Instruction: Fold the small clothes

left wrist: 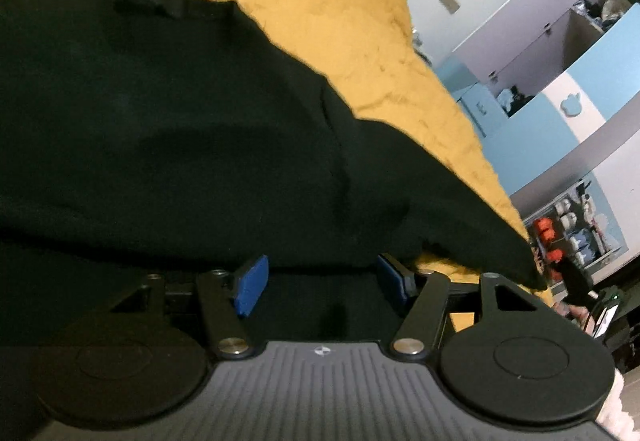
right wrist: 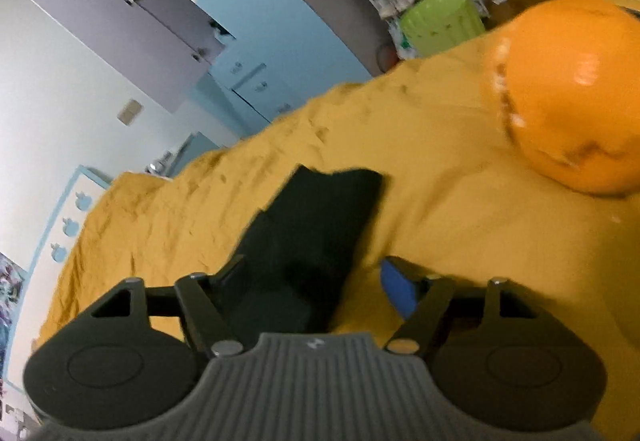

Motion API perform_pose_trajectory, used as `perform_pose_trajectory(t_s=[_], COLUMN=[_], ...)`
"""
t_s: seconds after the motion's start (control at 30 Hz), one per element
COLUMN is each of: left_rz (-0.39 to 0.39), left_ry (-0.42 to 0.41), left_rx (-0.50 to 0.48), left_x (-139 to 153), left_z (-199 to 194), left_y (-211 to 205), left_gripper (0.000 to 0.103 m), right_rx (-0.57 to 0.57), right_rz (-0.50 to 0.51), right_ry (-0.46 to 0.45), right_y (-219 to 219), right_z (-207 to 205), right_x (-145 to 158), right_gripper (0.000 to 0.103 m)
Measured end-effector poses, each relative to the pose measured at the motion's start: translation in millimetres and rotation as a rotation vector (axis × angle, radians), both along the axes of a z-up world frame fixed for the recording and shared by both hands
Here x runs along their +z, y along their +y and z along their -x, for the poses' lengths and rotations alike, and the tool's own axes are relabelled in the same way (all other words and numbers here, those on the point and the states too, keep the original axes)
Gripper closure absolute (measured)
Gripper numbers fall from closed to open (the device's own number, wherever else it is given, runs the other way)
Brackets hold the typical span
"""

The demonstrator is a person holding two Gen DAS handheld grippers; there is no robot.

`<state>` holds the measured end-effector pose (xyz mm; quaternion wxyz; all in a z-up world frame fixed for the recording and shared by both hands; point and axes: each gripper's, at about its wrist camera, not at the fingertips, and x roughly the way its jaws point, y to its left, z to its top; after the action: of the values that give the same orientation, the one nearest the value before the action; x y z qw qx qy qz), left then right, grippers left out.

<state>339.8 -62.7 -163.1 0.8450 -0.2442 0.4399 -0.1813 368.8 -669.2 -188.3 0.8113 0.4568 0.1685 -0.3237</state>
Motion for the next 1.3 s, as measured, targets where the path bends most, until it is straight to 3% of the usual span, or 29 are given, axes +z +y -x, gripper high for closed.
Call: perform_pose_trajectory(t_s=[0.1, 0.13, 0.17, 0.23, 0.3, 0.4, 0.6, 0.77, 0.9, 1.03, 1.17, 1.2, 1.23, 1.3], left_rz=[-0.013, -0.014, -0.015, -0.015, -0.009, 0.003, 0.019, 0.048, 0.092, 0.165, 0.188, 0.190, 0.196, 0.214], left_ry=[0.039, 0.036, 0.030, 0.022, 0.019, 0.011, -0.036, -0.054, -0.065, -0.052, -0.038, -0.033, -0.028, -0.024], left_rx=[-0.002, -0.002, -0.002, -0.006, -0.005, -0.003, 0.057, 0.142, 0.232, 0.336, 0.415, 0.434, 0.453, 0.477], left_x=[-11.3, -13.9, -14.9, -14.2, -11.7, -2.4, 24.0, 35.4, 35.2, 24.4, 13.7, 10.9, 7.9, 4.2], left_z=[0.8, 0.9, 1.6, 2.2, 3.1, 6.0, 22.4, 43.5, 65.0, 87.4, 101.0, 103.3, 105.3, 107.2], left_y=[-1.2, -1.3, -1.4, -1.1, 0.3, 7.4, 43.6, 95.6, 144.0, 194.5, 231.7, 239.4, 246.9, 257.6], left_gripper=[0.030, 0.030, 0.030, 0.030, 0.030, 0.030, 0.030, 0.030, 0.030, 0.030, 0.030, 0.030, 0.030, 0.030], right_rx=[-0.008, -0.004, 0.000, -0.015, -0.027, 0.016, 0.223, 0.496, 0.745, 0.988, 1.183, 1.233, 1.279, 1.319], right_rz=[0.008, 0.010, 0.001, -0.038, -0.049, 0.034, 0.172, 0.208, 0.192, 0.121, 0.059, 0.051, 0.064, 0.094], right_ry=[-0.039, -0.044, -0.043, -0.044, -0.059, -0.056, -0.200, -0.378, -0.484, -0.521, -0.448, -0.421, -0.383, -0.296], right_y=[-15.0, -18.3, -20.2, -23.9, -24.6, -13.4, 53.7, 169.0, 289.4, 417.5, 533.6, 559.0, 582.2, 608.4], right_z=[6.6, 9.4, 9.3, 17.0, 20.4, 16.8, 0.7, -15.1, -25.4, -28.3, -24.5, -22.1, -18.9, -11.3], right_x=[-7.8, -9.4, -10.7, -14.2, -12.5, 9.8, 95.6, 170.4, 202.1, 195.6, 150.8, 136.1, 121.5, 97.7], right_gripper=[0.035, 0.050, 0.058, 0.090, 0.092, 0.094, 0.095, 0.095, 0.095, 0.095, 0.094, 0.086, 0.069, 0.053])
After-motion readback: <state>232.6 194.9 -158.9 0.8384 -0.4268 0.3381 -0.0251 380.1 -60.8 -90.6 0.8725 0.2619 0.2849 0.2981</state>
